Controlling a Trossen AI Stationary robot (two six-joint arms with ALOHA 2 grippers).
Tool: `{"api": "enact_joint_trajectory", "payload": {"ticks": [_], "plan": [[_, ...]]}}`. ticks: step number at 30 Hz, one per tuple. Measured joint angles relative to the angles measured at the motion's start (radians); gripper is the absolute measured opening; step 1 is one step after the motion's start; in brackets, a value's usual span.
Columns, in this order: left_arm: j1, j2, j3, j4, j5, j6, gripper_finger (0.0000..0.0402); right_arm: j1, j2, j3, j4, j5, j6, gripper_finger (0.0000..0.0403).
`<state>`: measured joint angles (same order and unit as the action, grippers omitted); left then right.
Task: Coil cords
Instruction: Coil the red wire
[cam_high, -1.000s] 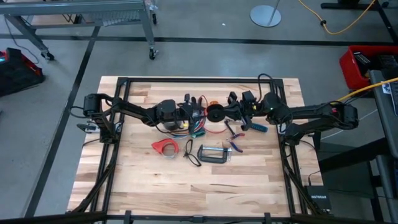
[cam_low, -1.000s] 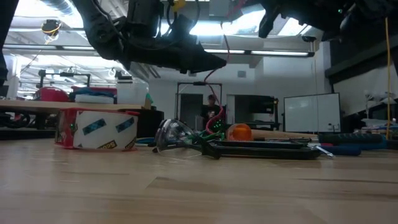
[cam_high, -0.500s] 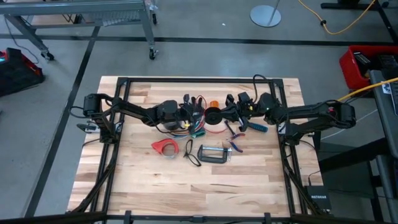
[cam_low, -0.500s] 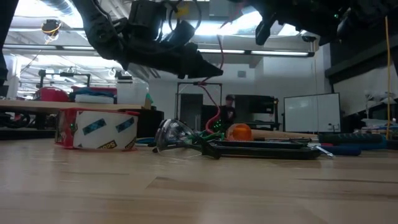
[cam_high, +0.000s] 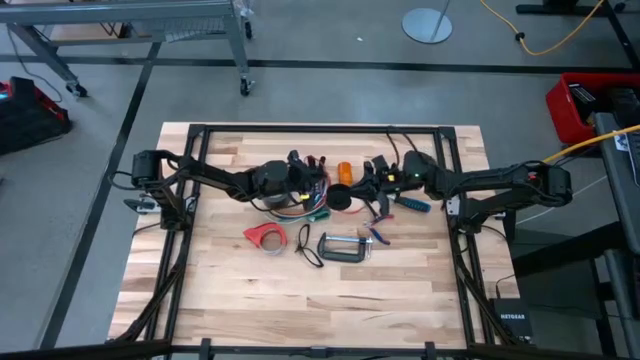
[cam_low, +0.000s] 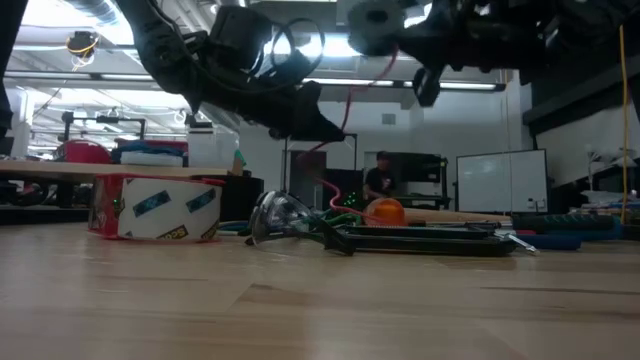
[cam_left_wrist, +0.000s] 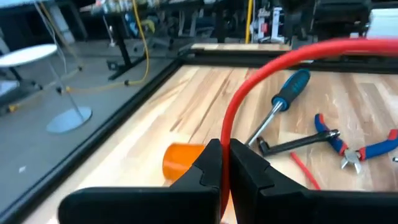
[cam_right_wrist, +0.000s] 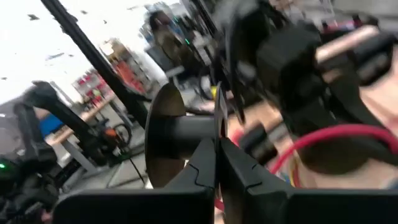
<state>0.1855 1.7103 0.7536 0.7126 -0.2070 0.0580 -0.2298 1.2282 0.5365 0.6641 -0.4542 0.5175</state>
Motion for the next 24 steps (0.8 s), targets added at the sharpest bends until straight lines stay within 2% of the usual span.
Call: {"api": "enact_joint_trajectory", "payload": {"ticks": [6, 15, 24], "plan": [[0.008, -0.003, 0.0, -0.053, 0.0, -0.007, 0.0003, 0.0, 0.0, 0.0, -0.148, 0.029, -0.022, 0.0005], [0.012, -0.003, 0.0, -0.053, 0.0, -0.022, 0.0002, 0.0, 0.0, 0.0, -0.355, 0.134, -0.027, 0.0005], [0.012, -0.003, 0.0, -0.047, 0.027, -0.118, 0.0001, 0.0, 0.0, 0.0, -0.407, 0.274, -0.022, 0.0005]]}}
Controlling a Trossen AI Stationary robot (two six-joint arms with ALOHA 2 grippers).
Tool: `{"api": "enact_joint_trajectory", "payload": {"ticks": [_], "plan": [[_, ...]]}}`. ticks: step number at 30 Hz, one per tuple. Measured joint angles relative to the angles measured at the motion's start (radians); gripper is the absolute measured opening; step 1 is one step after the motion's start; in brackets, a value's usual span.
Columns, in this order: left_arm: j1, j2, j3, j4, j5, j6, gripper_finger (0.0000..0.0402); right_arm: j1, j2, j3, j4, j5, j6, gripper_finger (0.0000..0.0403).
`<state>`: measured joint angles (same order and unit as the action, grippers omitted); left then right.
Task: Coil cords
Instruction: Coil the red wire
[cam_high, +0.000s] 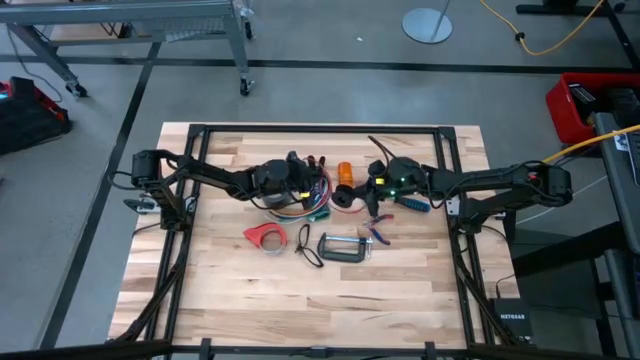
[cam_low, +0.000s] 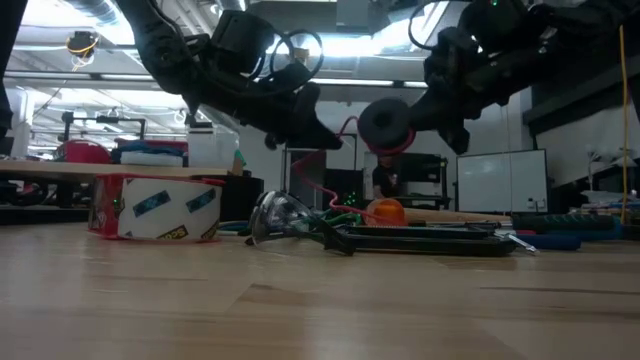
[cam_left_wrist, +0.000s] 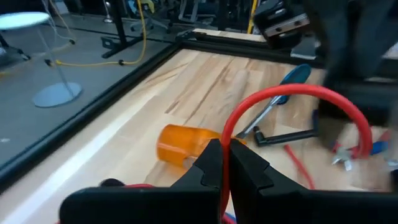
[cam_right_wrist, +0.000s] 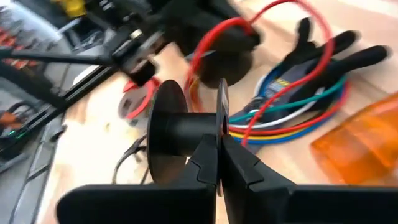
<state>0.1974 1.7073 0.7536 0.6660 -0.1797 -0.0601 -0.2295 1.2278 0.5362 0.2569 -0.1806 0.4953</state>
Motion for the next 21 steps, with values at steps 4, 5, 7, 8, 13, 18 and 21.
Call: {"api": "enact_joint_trajectory", "payload": {"ticks": [4, 5, 7, 8, 13, 18, 21], "plan": [[0.0, 0.0, 0.007, 0.0, 0.021, -0.07, 0.0, 0.0, 0.0, 0.0, -0.017, 0.073, 0.029, 0.0005], [0.0, 0.0, 0.015, -0.003, 0.022, -0.09, 0.0, 0.0, 0.0, 0.0, -0.026, 0.087, 0.029, 0.0005], [0.001, 0.0, 0.032, -0.006, 0.028, -0.113, 0.0, 0.0, 0.0, 0.0, -0.037, 0.102, 0.036, 0.0005], [0.0, 0.0, 0.043, -0.007, 0.034, -0.116, 0.0, 0.0, 0.0, 0.0, -0.038, 0.105, 0.045, 0.0005], [0.002, 0.0, 0.115, -0.073, 0.041, -0.129, 0.0, 0.001, 0.0, 0.0, -0.043, 0.161, 0.071, 0.0005], [0.002, 0.0, 0.205, -0.256, 0.041, -0.24, 0.0, 0.001, 0.0, 0.0, -0.051, 0.232, 0.098, 0.0005], [0.001, 0.0, 0.256, -0.431, 0.041, -0.301, 0.0, 0.001, 0.0, -0.001, -0.06, 0.264, 0.109, 0.0005]]}}
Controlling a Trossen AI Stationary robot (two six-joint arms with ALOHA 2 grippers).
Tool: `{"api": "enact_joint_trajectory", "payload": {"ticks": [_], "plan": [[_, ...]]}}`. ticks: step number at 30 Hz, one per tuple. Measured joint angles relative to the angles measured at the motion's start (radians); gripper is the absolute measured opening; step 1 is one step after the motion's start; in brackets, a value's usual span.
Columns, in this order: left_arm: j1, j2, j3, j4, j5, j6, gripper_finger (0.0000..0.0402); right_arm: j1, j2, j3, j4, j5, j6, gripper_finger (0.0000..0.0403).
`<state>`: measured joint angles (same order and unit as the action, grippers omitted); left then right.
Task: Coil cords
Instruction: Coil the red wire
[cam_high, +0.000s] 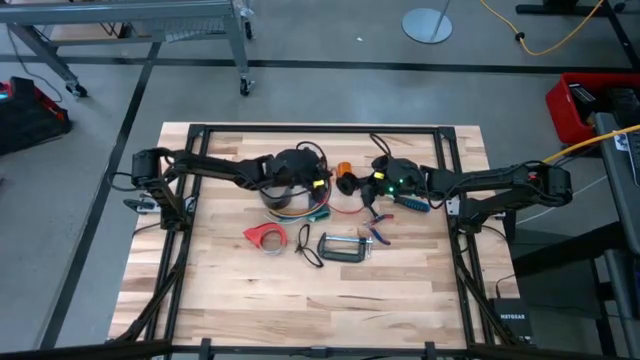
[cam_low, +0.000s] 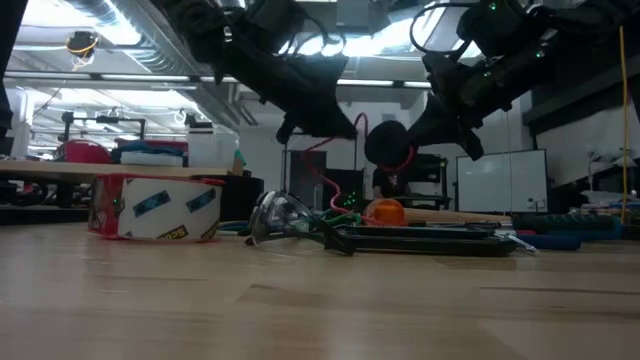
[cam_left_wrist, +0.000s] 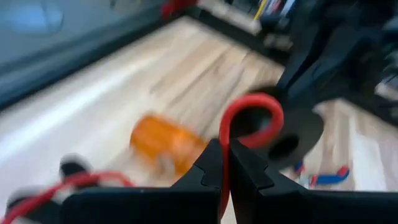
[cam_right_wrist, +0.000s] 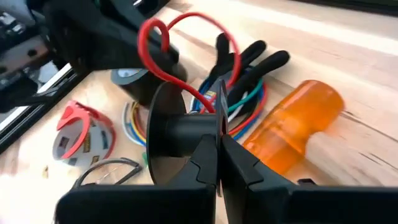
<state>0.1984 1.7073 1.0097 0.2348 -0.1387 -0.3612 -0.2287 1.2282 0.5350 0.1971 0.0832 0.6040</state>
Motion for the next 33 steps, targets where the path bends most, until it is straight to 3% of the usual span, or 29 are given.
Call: {"api": "enact_joint_trajectory", "payload": {"ticks": [6, 9, 24, 33], "plan": [[0.001, 0.0, 0.063, -0.229, 0.015, -0.118, 0.0, 0.0, 0.0, 0.0, -0.001, 0.068, 0.05, 0.0005], [0.002, 0.0, 0.083, -0.257, 0.058, -0.164, 0.0, 0.0, 0.0, 0.0, -0.008, 0.103, 0.078, 0.0005], [-0.005, 0.0, 0.098, -0.037, 0.069, -0.188, 0.0, 0.0, 0.0, 0.0, 0.0, 0.197, 0.127, 0.0005], [-0.049, 0.007, 0.098, 0.068, 0.067, -0.133, 0.0, 0.0, 0.0, 0.0, 0.161, 0.291, 0.098, 0.0005]]}}
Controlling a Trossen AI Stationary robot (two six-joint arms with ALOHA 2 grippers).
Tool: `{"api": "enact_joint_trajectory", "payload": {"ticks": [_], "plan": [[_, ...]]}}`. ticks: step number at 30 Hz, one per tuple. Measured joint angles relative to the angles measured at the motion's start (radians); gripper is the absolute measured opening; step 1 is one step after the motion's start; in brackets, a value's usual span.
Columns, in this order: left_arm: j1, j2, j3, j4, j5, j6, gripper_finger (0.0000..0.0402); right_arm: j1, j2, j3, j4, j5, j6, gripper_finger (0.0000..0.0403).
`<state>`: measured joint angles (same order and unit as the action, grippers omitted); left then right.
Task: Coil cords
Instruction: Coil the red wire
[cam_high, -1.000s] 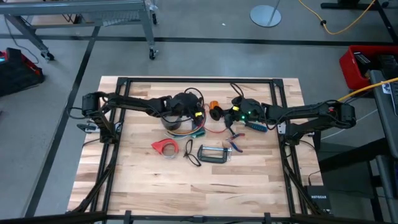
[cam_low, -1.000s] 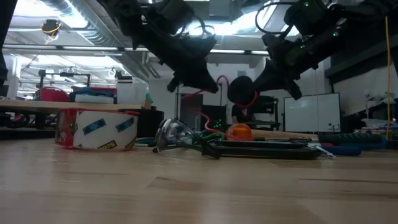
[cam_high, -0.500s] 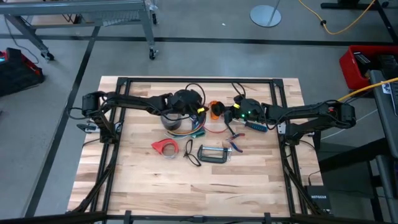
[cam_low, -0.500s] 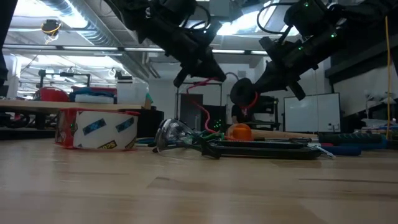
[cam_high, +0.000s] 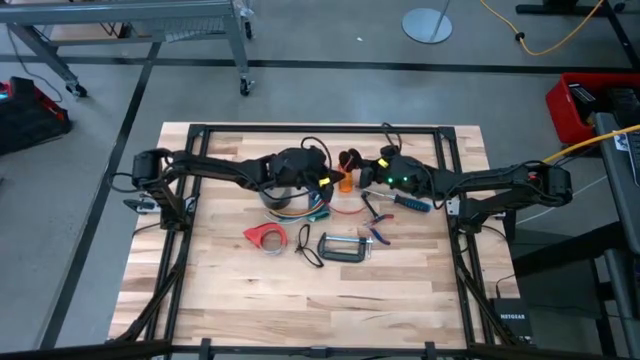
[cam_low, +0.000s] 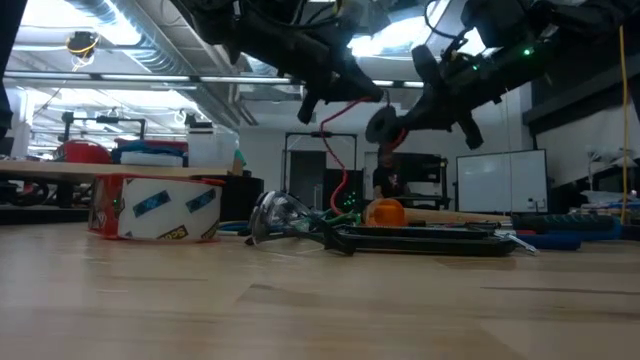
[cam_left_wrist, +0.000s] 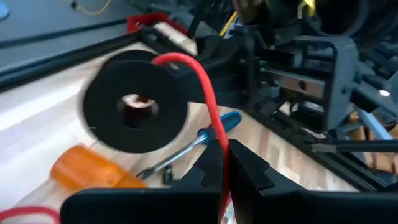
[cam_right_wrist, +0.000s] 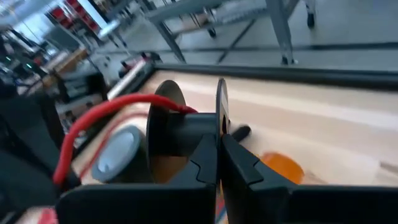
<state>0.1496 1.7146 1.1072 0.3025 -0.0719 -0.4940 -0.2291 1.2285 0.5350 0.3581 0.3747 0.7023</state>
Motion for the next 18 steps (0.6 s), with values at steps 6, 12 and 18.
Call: {"api": "enact_joint_trajectory", "payload": {"ticks": [6, 12, 18], "plan": [[-0.019, 0.036, 0.0, 0.033, 0.001, 0.004, 0.0, 0.0, 0.0, 0.0, 0.073, 0.029, -0.03, 0.0005], [-0.043, 0.059, 0.0, 0.023, 0.0, 0.071, 0.0, 0.0, 0.001, 0.0, 0.151, 0.032, -0.08, 0.0005], [-0.06, 0.059, 0.0, -0.021, -0.006, 0.192, 0.0, 0.0, -0.005, 0.0, 0.222, -0.079, -0.108, 0.0005]]}}
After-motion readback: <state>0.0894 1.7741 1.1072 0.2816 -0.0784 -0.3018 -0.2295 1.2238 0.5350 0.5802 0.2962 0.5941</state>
